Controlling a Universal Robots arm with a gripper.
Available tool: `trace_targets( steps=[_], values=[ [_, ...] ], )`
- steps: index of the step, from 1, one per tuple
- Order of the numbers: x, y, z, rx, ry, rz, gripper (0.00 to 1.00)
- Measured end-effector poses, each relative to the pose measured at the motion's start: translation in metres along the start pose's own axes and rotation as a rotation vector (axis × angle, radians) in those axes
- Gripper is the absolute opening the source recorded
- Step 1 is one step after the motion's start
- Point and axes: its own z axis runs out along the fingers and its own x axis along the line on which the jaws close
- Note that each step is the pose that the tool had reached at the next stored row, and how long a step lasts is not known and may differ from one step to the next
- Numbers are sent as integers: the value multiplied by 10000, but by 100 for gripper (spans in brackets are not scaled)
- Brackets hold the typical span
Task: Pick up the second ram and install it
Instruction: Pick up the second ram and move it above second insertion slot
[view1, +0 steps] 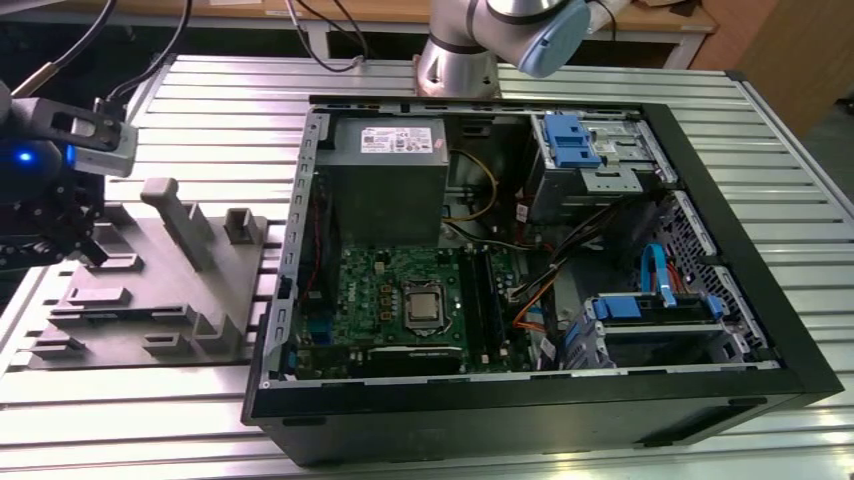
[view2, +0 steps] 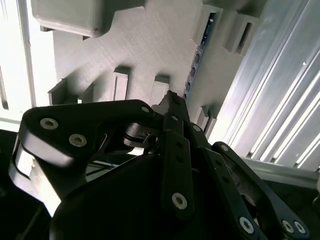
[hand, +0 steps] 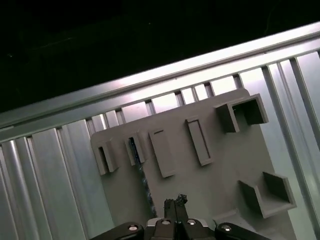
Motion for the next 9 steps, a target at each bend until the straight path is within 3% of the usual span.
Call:
trace_targets(
  steps=[9],
  values=[
    [1,-1,30,-38,53,-1634,10]
  ],
)
